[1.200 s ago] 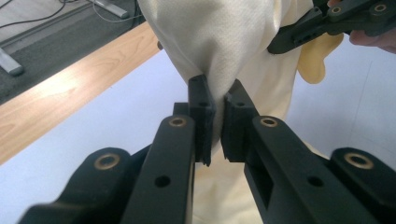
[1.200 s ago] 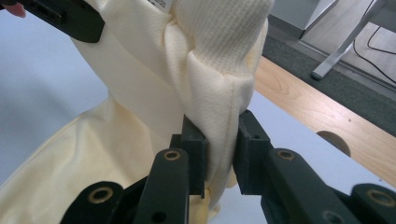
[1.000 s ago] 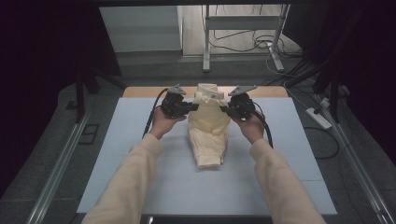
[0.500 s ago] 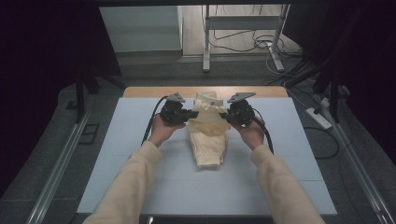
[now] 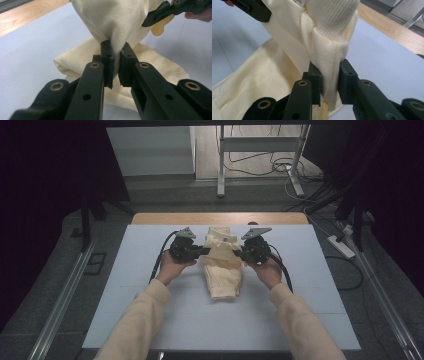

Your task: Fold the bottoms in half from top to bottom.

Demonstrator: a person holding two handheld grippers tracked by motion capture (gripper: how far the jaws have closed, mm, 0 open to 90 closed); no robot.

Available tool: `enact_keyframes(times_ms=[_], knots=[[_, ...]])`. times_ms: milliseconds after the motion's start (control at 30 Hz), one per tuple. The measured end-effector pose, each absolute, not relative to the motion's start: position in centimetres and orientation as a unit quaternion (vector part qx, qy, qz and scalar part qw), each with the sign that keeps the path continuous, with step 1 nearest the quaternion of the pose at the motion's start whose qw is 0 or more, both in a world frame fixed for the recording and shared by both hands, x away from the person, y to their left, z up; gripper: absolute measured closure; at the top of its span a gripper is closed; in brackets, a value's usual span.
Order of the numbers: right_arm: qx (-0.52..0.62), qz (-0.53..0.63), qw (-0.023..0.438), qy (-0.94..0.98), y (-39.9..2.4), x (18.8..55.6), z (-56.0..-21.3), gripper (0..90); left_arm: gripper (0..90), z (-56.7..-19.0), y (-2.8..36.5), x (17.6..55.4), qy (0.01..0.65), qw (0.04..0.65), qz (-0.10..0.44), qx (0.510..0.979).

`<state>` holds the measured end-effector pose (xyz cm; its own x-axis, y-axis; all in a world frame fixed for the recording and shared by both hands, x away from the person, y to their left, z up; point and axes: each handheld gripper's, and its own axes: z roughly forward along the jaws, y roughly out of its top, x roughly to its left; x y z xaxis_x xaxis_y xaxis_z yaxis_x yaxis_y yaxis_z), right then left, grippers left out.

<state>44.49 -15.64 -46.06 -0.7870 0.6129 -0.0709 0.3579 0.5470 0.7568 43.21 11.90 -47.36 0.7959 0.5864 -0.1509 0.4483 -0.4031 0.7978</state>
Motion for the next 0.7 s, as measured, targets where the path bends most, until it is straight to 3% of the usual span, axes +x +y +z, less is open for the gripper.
enact_keyframes(times_ms=[700], knots=[[0.273,0.381,0.146,0.871,-16.0,42.8,-48.5,71.0,80.4,-49.5,12.0,42.0,0.307,0.441,0.060,0.841]])
